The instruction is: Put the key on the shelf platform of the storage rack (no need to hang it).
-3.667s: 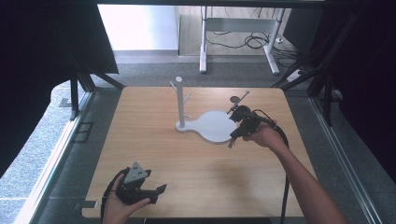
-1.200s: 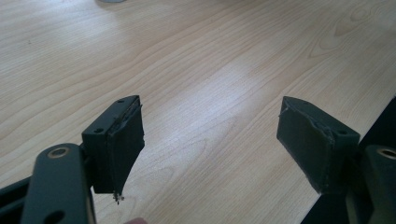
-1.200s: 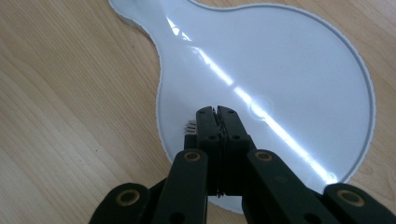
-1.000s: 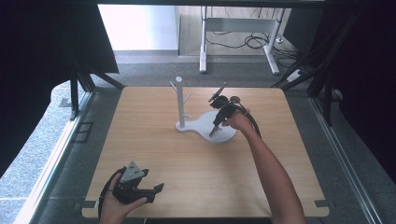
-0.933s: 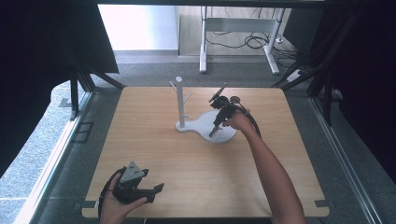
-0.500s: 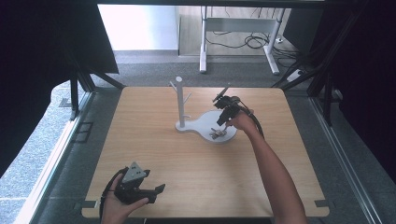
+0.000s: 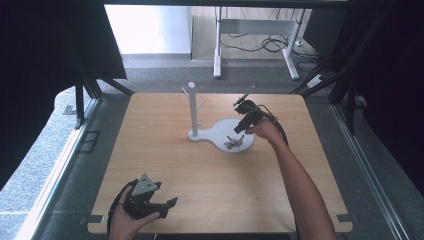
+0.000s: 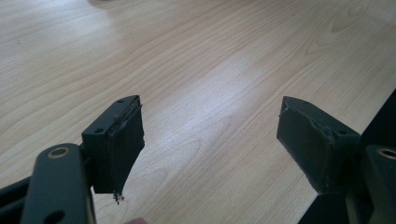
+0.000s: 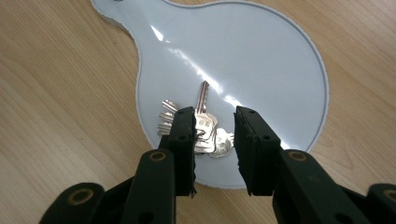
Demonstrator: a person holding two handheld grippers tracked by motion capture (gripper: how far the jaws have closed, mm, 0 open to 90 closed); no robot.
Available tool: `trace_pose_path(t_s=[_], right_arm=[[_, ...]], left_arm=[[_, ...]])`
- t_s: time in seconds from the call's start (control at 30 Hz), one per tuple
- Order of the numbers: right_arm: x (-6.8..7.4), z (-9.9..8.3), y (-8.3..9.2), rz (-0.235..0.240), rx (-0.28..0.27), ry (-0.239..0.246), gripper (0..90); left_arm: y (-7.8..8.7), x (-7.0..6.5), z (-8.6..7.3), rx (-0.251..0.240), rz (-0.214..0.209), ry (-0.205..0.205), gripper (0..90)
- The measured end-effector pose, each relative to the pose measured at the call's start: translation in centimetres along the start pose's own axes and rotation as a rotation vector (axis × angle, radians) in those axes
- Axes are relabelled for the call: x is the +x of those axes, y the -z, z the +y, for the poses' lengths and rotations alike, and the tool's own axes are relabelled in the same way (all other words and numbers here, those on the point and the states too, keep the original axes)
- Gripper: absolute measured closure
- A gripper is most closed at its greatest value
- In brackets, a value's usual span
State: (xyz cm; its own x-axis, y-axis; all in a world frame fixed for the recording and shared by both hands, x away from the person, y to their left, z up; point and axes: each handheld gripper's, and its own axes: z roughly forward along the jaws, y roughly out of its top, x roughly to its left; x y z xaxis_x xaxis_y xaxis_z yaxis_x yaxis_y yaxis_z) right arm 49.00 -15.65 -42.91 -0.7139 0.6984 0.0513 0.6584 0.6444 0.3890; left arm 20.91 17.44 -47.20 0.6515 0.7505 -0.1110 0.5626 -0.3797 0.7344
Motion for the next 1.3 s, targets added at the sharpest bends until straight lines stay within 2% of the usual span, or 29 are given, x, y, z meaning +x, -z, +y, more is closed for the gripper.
trace_pose_path(t_s=[0.2,0.43,0.73,0.9,1.03,1.1,1.17,1.27,1.3], right_arm=[[0.2,-1.6,1.4,0.007,-0.036,-0.002,61.6],[0.7,-3.5,2.7,0.018,-0.059,0.013,58.7],[1.2,-6.8,3.9,0.036,-0.097,0.008,57.3],[1.3,-9.0,4.1,0.046,-0.113,0.018,55.6],[1.1,-10.9,4.2,0.052,-0.133,0.001,54.5],[1.1,-12.6,4.5,0.052,-0.158,-0.009,53.8],[1.0,-13.2,4.6,0.050,-0.164,-0.009,53.2],[1.2,-15.8,4.7,0.054,-0.191,-0.023,52.1],[1.2,-15.8,4.7,0.054,-0.191,-0.023,52.1]], left_arm=[[0.0,0.0,0.0,0.000,0.002,0.001,23.3],[-0.2,-0.3,0.1,0.006,0.000,-0.009,23.4],[-0.2,-0.5,0.2,0.007,0.001,-0.014,23.3],[-0.2,-0.5,0.2,0.009,0.001,-0.014,23.3],[-0.3,-0.6,0.2,0.009,0.001,-0.013,23.3],[-0.3,-0.7,0.3,0.010,0.002,-0.014,23.3],[-0.3,-0.7,0.3,0.012,0.001,-0.016,23.3],[-0.4,-0.7,0.3,0.015,0.001,-0.020,23.3],[-0.4,-0.7,0.3,0.015,0.001,-0.017,23.3]])
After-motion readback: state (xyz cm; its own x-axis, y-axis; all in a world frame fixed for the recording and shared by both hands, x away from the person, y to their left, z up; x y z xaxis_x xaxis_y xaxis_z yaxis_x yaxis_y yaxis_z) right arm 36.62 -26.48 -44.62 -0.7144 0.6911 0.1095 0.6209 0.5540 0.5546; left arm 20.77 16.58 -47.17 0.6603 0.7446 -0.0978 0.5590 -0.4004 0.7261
